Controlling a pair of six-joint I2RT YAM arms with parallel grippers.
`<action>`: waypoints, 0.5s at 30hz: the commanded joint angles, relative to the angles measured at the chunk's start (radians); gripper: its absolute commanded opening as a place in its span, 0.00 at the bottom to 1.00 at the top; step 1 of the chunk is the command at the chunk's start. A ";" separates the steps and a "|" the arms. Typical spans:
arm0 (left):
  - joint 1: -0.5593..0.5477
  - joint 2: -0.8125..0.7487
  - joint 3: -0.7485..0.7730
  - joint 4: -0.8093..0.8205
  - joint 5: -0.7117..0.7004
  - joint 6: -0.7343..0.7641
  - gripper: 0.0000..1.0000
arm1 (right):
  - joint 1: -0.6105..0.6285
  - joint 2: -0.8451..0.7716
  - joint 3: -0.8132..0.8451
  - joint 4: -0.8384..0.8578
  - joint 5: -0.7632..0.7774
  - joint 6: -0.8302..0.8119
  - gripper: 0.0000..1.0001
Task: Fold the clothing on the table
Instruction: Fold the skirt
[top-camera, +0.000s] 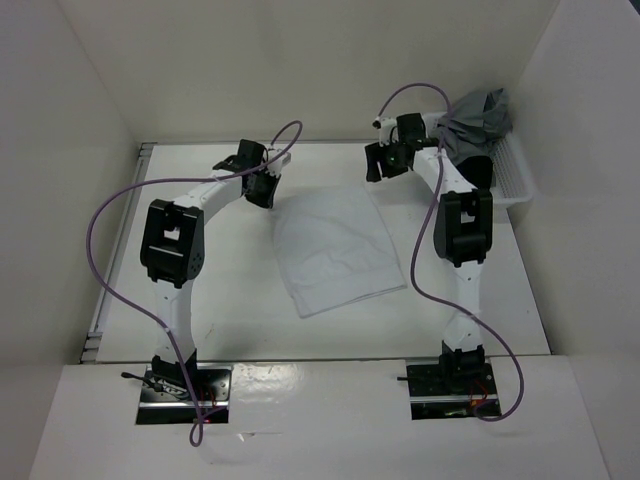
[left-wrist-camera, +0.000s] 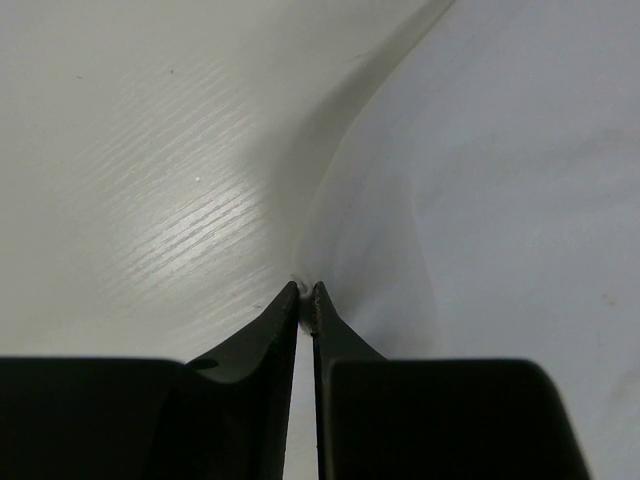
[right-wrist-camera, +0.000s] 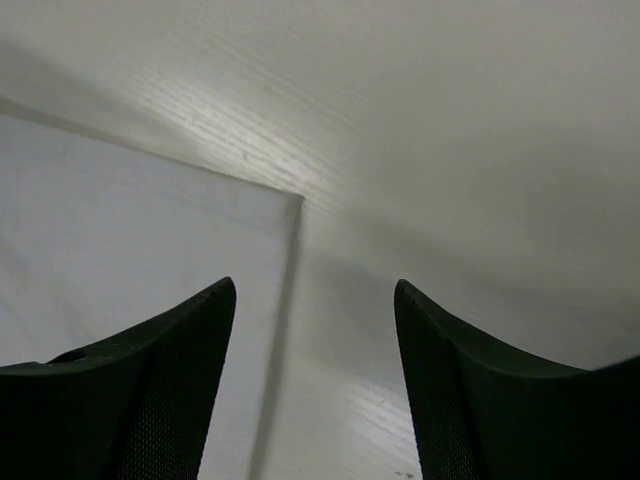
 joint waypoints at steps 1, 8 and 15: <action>-0.006 -0.053 -0.003 0.021 -0.019 0.025 0.16 | -0.004 0.044 0.115 0.017 -0.019 0.007 0.69; -0.007 -0.023 0.017 0.021 -0.028 0.034 0.16 | -0.004 0.141 0.218 -0.028 -0.049 0.007 0.67; -0.016 -0.014 0.017 0.021 -0.017 0.034 0.16 | 0.005 0.186 0.250 -0.057 -0.068 0.007 0.65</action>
